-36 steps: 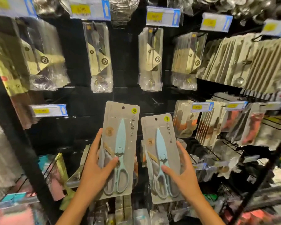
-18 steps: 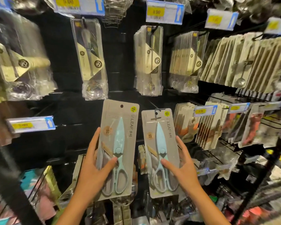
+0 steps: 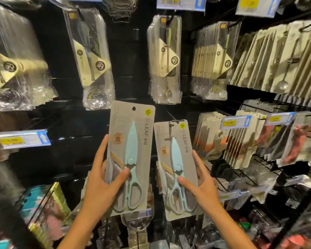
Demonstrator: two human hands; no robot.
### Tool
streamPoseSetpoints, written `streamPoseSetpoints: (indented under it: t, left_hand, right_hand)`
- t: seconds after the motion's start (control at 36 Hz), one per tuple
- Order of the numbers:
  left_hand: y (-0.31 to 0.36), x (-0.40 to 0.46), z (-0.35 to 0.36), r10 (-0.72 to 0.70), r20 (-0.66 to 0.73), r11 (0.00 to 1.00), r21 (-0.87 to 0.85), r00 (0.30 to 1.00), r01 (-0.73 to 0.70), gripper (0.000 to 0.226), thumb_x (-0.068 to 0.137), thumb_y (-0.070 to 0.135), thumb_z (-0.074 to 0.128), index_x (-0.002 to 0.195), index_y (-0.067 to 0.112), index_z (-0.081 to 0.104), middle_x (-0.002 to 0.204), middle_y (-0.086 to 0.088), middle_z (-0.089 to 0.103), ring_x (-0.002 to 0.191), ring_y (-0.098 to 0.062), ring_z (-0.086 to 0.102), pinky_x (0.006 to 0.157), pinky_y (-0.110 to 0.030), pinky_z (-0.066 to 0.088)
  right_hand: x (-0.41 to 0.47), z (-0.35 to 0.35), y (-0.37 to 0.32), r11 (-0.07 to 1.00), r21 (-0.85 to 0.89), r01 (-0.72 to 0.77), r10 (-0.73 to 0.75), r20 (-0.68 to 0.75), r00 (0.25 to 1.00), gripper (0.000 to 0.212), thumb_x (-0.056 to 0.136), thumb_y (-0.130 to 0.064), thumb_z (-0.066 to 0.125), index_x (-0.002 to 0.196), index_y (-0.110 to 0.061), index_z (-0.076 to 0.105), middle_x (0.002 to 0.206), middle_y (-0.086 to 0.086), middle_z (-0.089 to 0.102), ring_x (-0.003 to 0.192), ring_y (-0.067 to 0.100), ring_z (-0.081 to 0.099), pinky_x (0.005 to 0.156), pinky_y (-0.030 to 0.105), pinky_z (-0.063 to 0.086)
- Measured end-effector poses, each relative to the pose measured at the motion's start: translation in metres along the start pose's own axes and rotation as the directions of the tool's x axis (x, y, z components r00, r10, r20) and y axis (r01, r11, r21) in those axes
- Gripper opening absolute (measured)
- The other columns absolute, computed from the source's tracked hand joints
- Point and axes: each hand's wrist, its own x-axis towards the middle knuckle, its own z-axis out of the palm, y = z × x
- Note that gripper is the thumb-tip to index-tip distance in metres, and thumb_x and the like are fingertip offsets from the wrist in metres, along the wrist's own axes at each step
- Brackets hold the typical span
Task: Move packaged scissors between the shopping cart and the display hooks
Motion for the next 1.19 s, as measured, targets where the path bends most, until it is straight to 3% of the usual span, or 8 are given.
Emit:
streamPoseSetpoints:
  t: [0.11, 0.25, 0.39, 0.53, 0.67, 0.86, 0.94, 1.19]
  left_hand:
    - [0.002, 0.003, 0.003, -0.002, -0.022, 1.0, -0.008, 1.0, 0.002, 0.095, 0.082, 0.018, 0.076, 0.147, 0.061, 0.021, 0.142, 0.035, 0.045, 0.125, 0.006, 0.054, 0.079, -0.004, 0.05]
    - [0.004, 0.008, 0.004, 0.013, -0.065, 1.0, -0.023, 0.998, -0.014, 0.095, 0.082, 0.018, 0.076, 0.146, 0.063, 0.023, 0.143, 0.04, 0.041, 0.127, 0.005, 0.053, 0.082, -0.004, 0.049]
    - [0.007, 0.011, 0.003, 0.025, -0.088, 1.0, -0.017, 0.996, -0.026, 0.095, 0.08, 0.019, 0.077, 0.146, 0.062, 0.023, 0.139, 0.045, 0.042, 0.124, 0.009, 0.053, 0.086, -0.008, 0.052]
    - [0.006, 0.015, -0.001, 0.034, -0.075, 0.999, 0.017, 0.997, -0.032, 0.095, 0.079, 0.023, 0.077, 0.145, 0.065, 0.022, 0.152, 0.012, 0.045, 0.132, -0.022, 0.054, 0.1, -0.049, 0.053]
    - [0.01, 0.017, -0.004, 0.044, -0.081, 0.999, 0.015, 0.996, -0.043, 0.094, 0.08, 0.024, 0.075, 0.145, 0.064, 0.022, 0.147, -0.006, 0.051, 0.13, -0.027, 0.056, 0.102, -0.049, 0.053]
    - [0.012, 0.019, -0.004, 0.068, -0.095, 0.998, 0.01, 0.993, -0.067, 0.094, 0.08, 0.022, 0.076, 0.147, 0.061, 0.023, 0.15, 0.015, 0.047, 0.13, -0.018, 0.056, 0.097, -0.036, 0.056]
    - [0.013, 0.017, -0.004, 0.075, -0.099, 0.997, 0.004, 0.992, -0.075, 0.094, 0.081, 0.02, 0.075, 0.147, 0.061, 0.023, 0.151, 0.024, 0.042, 0.131, -0.01, 0.054, 0.095, -0.023, 0.055]
    - [0.013, 0.009, -0.004, 0.05, -0.078, 0.999, 0.013, 0.996, -0.049, 0.094, 0.082, 0.02, 0.075, 0.148, 0.059, 0.022, 0.154, 0.021, 0.04, 0.136, -0.015, 0.051, 0.103, -0.047, 0.052]
  right_hand:
    - [0.011, 0.008, 0.009, 0.998, -0.051, 0.021, -0.02, 0.023, 1.0, 0.092, 0.086, -0.023, 0.078, 0.152, -0.054, 0.022, 0.146, -0.044, 0.035, 0.128, -0.013, 0.049, 0.098, 0.016, 0.05]
    - [0.034, 0.022, 0.013, 0.97, -0.242, 0.003, 0.006, 0.038, 0.999, 0.094, 0.093, -0.038, 0.069, 0.149, -0.063, -0.002, 0.123, -0.064, 0.03, 0.107, -0.028, 0.049, 0.09, 0.012, 0.048]
    - [0.069, 0.037, 0.027, 0.926, -0.377, 0.011, 0.008, 0.047, 0.999, 0.094, 0.095, -0.047, 0.061, 0.147, -0.062, -0.016, 0.155, -0.021, 0.035, 0.126, 0.011, 0.058, 0.096, 0.035, 0.056]
    - [0.106, 0.051, 0.045, 0.881, -0.473, 0.015, 0.022, 0.071, 0.997, 0.096, 0.099, -0.047, 0.055, 0.142, -0.06, -0.029, 0.164, 0.006, 0.028, 0.135, 0.034, 0.051, 0.103, 0.057, 0.049]
    - [0.144, 0.058, 0.063, 0.84, -0.542, -0.026, 0.097, 0.103, 0.99, 0.098, 0.099, -0.054, 0.05, 0.134, -0.06, -0.041, 0.143, 0.022, 0.048, 0.109, 0.04, 0.063, 0.091, 0.057, 0.053]
    - [0.169, 0.058, 0.059, 0.78, -0.62, -0.084, 0.208, 0.13, 0.969, 0.101, 0.101, -0.047, 0.047, 0.117, -0.062, -0.052, 0.135, 0.023, 0.048, 0.097, 0.037, 0.064, 0.086, 0.048, 0.051]
    - [0.172, 0.052, 0.063, 0.791, -0.61, -0.035, 0.182, 0.18, 0.967, 0.108, 0.101, -0.031, 0.053, 0.127, -0.06, -0.048, 0.136, 0.023, 0.048, 0.103, 0.04, 0.063, 0.093, 0.055, 0.053]
    - [0.111, 0.043, 0.037, 0.911, -0.407, -0.062, 0.161, 0.213, 0.964, 0.09, 0.099, -0.042, 0.058, 0.158, -0.038, -0.009, 0.166, 0.002, 0.016, 0.15, 0.023, 0.028, 0.118, 0.039, 0.028]
